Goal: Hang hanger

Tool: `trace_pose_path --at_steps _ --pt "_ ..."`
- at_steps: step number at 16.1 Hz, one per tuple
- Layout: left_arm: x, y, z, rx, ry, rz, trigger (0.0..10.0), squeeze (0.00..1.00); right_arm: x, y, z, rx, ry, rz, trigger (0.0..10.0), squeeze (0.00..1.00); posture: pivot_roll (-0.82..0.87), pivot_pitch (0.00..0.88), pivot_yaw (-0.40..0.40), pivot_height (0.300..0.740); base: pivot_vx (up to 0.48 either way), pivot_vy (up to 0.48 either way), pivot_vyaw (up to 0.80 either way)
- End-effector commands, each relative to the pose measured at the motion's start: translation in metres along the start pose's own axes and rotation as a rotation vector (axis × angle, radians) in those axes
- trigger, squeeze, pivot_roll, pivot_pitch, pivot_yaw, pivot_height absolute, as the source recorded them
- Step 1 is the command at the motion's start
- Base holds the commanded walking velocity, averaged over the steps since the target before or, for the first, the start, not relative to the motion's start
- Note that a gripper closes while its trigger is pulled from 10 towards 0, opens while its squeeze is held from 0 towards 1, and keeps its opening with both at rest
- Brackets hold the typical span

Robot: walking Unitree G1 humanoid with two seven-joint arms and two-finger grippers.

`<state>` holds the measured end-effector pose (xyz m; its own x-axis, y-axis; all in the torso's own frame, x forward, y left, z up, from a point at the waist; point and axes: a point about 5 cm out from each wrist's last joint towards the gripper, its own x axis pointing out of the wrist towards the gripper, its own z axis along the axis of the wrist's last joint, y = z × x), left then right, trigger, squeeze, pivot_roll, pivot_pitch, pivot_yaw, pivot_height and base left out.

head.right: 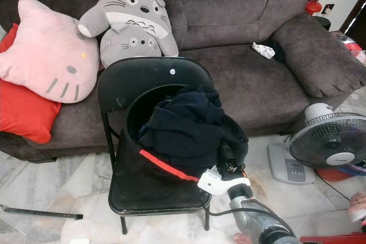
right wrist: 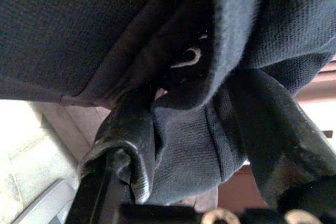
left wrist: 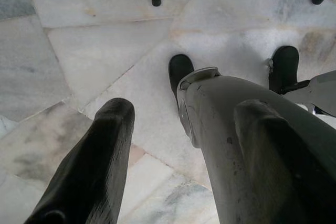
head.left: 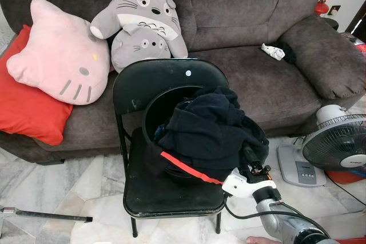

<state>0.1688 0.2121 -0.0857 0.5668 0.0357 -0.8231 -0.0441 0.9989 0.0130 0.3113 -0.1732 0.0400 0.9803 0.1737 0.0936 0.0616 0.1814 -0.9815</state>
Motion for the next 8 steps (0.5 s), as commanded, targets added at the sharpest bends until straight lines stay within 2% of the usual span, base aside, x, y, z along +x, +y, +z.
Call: trace_pose_path --at_steps 1,8 --pt "-0.0026 0.0036 -0.0113 0.012 0.037 0.009 10.0 0.00 -0.0073 0.0077 -0.0030 0.012 0.031 0.039 10.0 0.00 -0.02 0.211 0.008 0.740 0.000 0.000 0.00" --pt "-0.0026 0.0037 -0.0112 0.014 0.035 0.010 10.0 0.00 -0.0110 0.0113 -0.0052 0.001 0.052 0.053 10.0 0.00 -0.02 0.208 0.007 0.740 0.000 0.000 0.00"
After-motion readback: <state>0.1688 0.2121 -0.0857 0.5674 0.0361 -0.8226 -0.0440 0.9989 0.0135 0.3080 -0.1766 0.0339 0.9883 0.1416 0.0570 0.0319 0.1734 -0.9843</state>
